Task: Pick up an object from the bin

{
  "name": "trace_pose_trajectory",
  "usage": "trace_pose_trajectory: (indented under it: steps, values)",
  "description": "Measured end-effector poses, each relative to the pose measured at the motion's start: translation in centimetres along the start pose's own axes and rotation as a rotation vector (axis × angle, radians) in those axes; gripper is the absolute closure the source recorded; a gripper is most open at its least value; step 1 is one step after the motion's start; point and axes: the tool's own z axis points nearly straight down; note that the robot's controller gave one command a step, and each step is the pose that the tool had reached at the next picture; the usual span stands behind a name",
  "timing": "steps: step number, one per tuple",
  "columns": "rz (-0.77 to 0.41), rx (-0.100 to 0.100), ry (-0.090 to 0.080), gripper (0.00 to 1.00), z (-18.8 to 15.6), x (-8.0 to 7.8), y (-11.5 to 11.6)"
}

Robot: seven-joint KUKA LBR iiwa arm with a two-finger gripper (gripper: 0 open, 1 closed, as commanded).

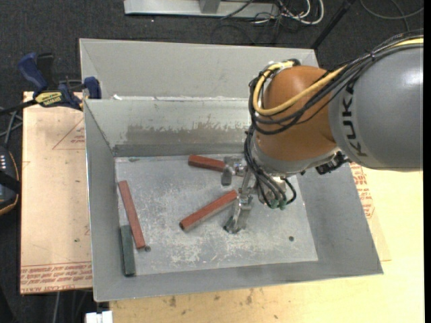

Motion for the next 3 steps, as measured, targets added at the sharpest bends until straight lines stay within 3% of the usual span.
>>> trace_pose_trajectory:
  steps: [1, 2, 3]
  values:
    - [-0.049, 0.0, 0.004, 0.0, 6.1, 0.7, -0.9]
    - [-0.174, 0.0, 0.006, 1.0, 13.1, -5.7, -1.5]
    - [-0.174, 0.0, 0.006, 1.0, 13.1, -5.7, -1.5]
